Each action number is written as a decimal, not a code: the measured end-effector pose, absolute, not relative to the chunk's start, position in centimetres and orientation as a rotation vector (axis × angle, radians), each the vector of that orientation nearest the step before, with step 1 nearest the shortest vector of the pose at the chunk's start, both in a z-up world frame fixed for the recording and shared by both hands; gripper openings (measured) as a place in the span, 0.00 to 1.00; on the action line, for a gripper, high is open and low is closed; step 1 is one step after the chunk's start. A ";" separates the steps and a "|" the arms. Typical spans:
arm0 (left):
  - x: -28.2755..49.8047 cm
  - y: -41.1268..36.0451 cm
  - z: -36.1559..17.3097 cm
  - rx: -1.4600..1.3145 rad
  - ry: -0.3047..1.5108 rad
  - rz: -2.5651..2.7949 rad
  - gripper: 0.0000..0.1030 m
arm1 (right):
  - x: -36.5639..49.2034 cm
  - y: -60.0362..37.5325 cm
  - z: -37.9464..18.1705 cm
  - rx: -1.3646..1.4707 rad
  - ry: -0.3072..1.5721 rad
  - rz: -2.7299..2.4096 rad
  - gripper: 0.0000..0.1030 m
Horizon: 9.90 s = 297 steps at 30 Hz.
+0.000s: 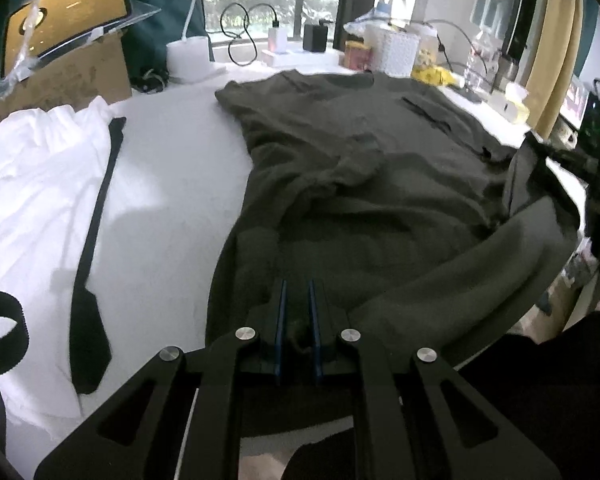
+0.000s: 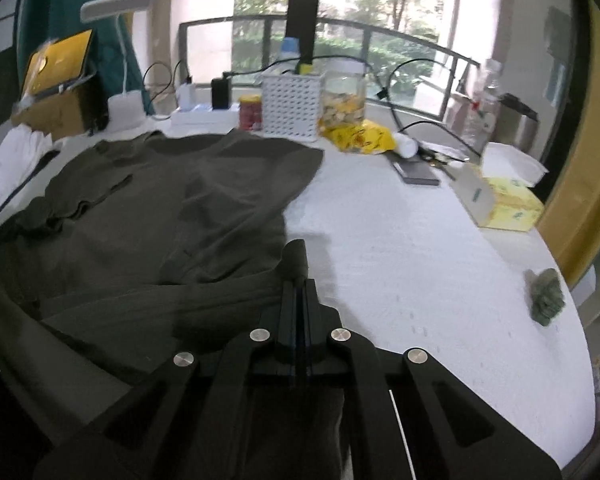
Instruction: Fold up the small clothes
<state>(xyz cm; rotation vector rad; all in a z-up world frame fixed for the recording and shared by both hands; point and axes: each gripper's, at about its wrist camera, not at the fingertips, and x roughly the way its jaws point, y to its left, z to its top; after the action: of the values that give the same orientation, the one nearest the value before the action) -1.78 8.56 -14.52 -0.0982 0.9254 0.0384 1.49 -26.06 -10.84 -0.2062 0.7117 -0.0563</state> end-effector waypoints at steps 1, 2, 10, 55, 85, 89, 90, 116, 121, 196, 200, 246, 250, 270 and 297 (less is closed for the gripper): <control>-1.9 8.5 -14.3 -0.090 0.923 0.045 0.10 | 1.1 -26.2 -10.6 -0.203 0.709 -0.060 0.03; -2.0 8.7 -14.1 -0.087 0.918 0.047 0.10 | 0.8 -26.3 -10.4 -0.203 0.707 -0.064 0.03; -0.4 9.8 -13.6 -0.038 0.925 0.093 0.11 | -1.6 -26.6 -9.8 -0.168 0.693 -0.096 0.03; -0.7 9.8 -7.1 0.074 0.746 0.138 0.01 | -7.2 -29.8 -6.5 -0.031 0.540 -0.169 0.03; 3.4 14.6 -3.6 -0.012 0.574 0.219 0.01 | 1.2 -27.5 -2.0 -0.059 0.502 -0.126 0.03; 4.3 15.3 -3.3 -0.019 0.565 0.226 0.01 | 2.6 -27.6 -1.5 -0.055 0.494 -0.125 0.03; 4.6 15.4 -3.2 -0.020 0.563 0.228 0.01 | 2.9 -27.6 -1.5 -0.055 0.493 -0.125 0.03; 12.9 19.1 -2.4 -0.017 0.550 0.220 0.01 | 13.5 -28.4 -0.8 -0.044 0.466 -0.130 0.03; 14.7 20.1 -2.2 -0.031 0.532 0.226 0.01 | 15.8 -28.7 -0.8 -0.055 0.460 -0.127 0.03; 26.4 23.4 -13.0 0.095 0.786 0.423 0.43 | 28.4 -33.4 -9.8 -0.173 0.717 -0.232 0.50; 24.6 23.5 -11.8 0.031 0.746 0.406 0.65 | 26.2 -33.2 -9.9 -0.178 0.735 -0.233 0.50; 7.8 14.7 -16.3 -0.259 0.847 0.229 0.87 | 8.0 -31.5 -13.3 0.019 0.815 -0.191 0.62; 8.2 14.3 -16.6 -0.252 0.860 0.215 0.87 | 7.8 -31.6 -13.8 0.061 0.842 -0.180 0.62; 7.4 12.0 -16.7 -0.167 0.879 0.103 0.77 | 6.0 -28.9 -14.0 0.057 0.831 -0.129 0.08; 4.8 10.0 -15.7 -0.182 0.871 0.013 0.17 | 1.0 -29.0 -13.3 0.075 0.764 -0.177 0.06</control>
<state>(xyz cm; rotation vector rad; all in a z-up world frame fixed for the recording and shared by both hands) 4.83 10.04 -15.68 -0.1816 0.8709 0.0130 1.01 -28.99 -13.27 0.0748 0.7640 -0.1770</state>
